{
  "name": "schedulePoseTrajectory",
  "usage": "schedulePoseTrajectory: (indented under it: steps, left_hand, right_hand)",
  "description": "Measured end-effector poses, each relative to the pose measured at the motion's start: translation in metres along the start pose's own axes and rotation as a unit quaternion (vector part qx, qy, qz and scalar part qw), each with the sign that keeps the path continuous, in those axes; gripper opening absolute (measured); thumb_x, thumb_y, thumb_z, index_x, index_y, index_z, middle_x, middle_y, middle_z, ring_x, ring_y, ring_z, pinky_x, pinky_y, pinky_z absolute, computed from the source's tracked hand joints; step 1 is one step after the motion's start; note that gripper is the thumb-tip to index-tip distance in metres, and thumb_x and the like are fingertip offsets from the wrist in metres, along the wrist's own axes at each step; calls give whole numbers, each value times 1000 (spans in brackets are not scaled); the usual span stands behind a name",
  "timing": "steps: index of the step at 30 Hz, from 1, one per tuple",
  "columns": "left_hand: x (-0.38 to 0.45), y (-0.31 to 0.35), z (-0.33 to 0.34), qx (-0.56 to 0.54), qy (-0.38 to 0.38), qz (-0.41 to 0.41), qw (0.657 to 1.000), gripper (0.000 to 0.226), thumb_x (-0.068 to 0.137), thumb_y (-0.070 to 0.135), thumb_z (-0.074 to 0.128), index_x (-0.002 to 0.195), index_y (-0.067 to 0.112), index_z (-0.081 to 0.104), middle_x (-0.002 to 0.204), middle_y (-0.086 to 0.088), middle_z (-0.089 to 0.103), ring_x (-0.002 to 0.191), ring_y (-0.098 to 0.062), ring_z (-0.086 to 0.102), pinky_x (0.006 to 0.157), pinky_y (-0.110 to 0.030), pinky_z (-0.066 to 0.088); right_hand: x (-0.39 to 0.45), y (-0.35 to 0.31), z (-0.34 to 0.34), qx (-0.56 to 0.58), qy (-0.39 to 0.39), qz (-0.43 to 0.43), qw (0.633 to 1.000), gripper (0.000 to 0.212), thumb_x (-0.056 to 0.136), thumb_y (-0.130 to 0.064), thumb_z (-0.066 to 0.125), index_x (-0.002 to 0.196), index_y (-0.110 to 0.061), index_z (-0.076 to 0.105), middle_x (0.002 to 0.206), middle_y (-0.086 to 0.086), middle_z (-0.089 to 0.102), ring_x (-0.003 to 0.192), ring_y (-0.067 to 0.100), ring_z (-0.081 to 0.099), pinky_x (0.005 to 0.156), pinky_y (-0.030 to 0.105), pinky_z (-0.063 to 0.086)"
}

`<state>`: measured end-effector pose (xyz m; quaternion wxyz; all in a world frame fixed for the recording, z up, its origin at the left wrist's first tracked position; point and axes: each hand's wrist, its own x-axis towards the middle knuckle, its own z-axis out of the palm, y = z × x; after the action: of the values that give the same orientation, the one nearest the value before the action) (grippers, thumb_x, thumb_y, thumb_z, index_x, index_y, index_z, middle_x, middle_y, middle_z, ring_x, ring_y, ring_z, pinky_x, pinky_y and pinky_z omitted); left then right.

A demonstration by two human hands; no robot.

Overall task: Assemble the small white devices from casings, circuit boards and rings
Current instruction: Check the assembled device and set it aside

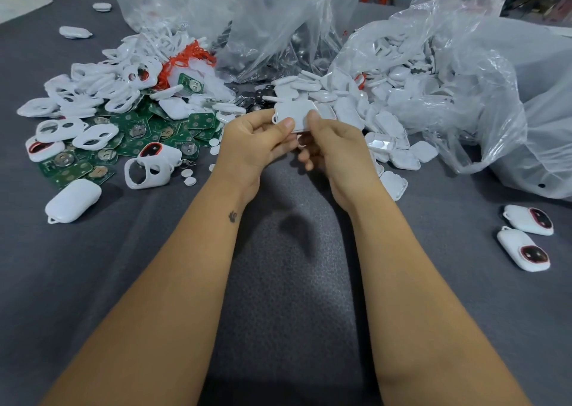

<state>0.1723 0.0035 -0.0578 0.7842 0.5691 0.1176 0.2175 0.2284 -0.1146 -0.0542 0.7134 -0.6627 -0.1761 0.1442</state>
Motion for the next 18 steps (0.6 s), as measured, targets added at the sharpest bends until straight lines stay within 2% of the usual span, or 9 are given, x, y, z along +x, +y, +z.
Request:
schedulePoseTrajectory:
  steps: [2, 5, 7, 10, 13, 15, 18]
  left_hand:
    - [-1, 0, 1, 9, -4, -5, 1000, 27, 91, 1, 63, 117, -6, 60, 87, -12, 66, 69, -8, 68, 71, -20, 56]
    - [-1, -2, 2, 42, -12, 9, 999, 40, 89, 5, 67, 125, -9, 56, 97, -20, 65, 72, -9, 68, 70, -19, 55]
    - [-1, -2, 2, 62, -13, 21, 998, 34, 88, 5, 68, 118, -7, 60, 88, -15, 67, 68, -6, 66, 66, -17, 54]
    - [-1, -4, 3, 78, -21, 23, 996, 13, 91, 7, 66, 104, 6, 65, 69, 2, 67, 58, -4, 60, 58, -16, 51]
    - [-2, -5, 5, 78, -9, 27, 997, 7, 93, 9, 64, 99, 9, 65, 65, 1, 65, 54, -4, 57, 54, -18, 49]
    - [-3, -5, 6, 64, -5, 28, 998, 8, 93, 8, 63, 100, 10, 65, 67, 1, 67, 57, -4, 59, 56, -17, 50]
    - [-4, -2, 7, 40, -9, 26, 999, 12, 94, 4, 61, 101, 14, 63, 72, 1, 69, 64, -6, 63, 62, -19, 54]
  right_hand:
    - [-1, 2, 1, -72, 23, -32, 997, 37, 98, -27, 57, 75, 3, 59, 65, 13, 56, 52, 14, 49, 47, 22, 40]
    - [-2, 1, 0, -83, 53, -67, 993, 44, 96, -24, 60, 79, 16, 54, 66, 18, 52, 57, 19, 47, 53, 25, 38]
    - [-2, 0, 1, -80, 60, -76, 992, 45, 95, -22, 61, 78, 19, 52, 67, 20, 48, 63, 24, 43, 59, 32, 35]
    - [-4, 0, 4, -71, 74, -82, 991, 45, 93, -20, 63, 76, 19, 49, 67, 17, 43, 65, 26, 39, 62, 37, 33]
    - [-3, -1, 5, -72, 77, -89, 990, 41, 93, -19, 64, 75, 16, 52, 67, 15, 45, 66, 24, 41, 64, 38, 37]
    - [-3, -1, 4, -64, 62, -84, 993, 34, 95, -17, 62, 78, 12, 58, 66, 15, 50, 64, 21, 47, 63, 35, 41]
    - [-6, -4, 4, -26, 32, -82, 996, 11, 94, -7, 61, 97, 2, 67, 74, 5, 63, 64, 9, 57, 60, 24, 48]
